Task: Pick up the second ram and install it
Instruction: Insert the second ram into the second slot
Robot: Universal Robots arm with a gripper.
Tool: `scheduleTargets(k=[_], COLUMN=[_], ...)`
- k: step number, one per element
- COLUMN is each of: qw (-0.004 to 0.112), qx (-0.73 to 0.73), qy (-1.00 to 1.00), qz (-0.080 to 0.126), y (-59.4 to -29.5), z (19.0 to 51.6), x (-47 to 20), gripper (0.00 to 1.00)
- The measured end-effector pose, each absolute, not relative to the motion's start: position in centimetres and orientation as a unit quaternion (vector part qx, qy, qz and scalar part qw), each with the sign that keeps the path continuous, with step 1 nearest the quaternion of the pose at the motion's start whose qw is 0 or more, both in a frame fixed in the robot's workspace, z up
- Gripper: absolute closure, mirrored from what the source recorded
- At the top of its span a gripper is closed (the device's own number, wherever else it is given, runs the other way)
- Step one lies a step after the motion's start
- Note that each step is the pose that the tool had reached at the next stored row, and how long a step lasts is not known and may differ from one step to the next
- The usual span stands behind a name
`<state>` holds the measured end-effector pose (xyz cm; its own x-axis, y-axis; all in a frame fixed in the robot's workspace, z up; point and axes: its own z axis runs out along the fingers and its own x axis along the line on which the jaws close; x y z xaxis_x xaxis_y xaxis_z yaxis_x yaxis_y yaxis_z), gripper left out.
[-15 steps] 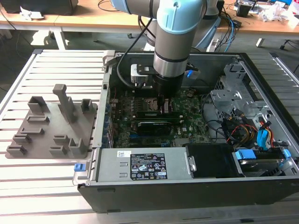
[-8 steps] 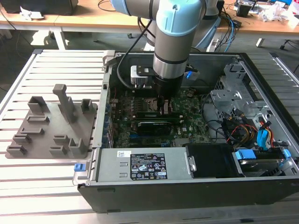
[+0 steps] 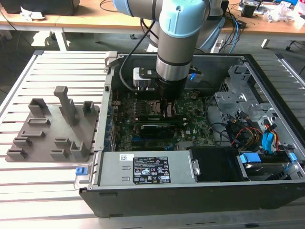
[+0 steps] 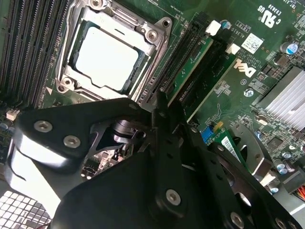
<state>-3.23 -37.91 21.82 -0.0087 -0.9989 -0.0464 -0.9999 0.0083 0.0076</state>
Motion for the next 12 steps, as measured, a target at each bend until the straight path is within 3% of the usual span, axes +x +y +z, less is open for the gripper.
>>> scheduleTargets(k=[5, 6, 12], qw=[0.008, 0.007, 0.005], qx=[-0.704, -0.704, -0.704], qy=[0.710, 0.710, 0.710], qz=[0.013, 0.012, 0.009], y=[-37.5, -37.5, -37.5], z=[25.6, 25.9, 26.5], x=[-3.2, -3.2, -3.2], gripper=[0.78, 0.87, 0.89])
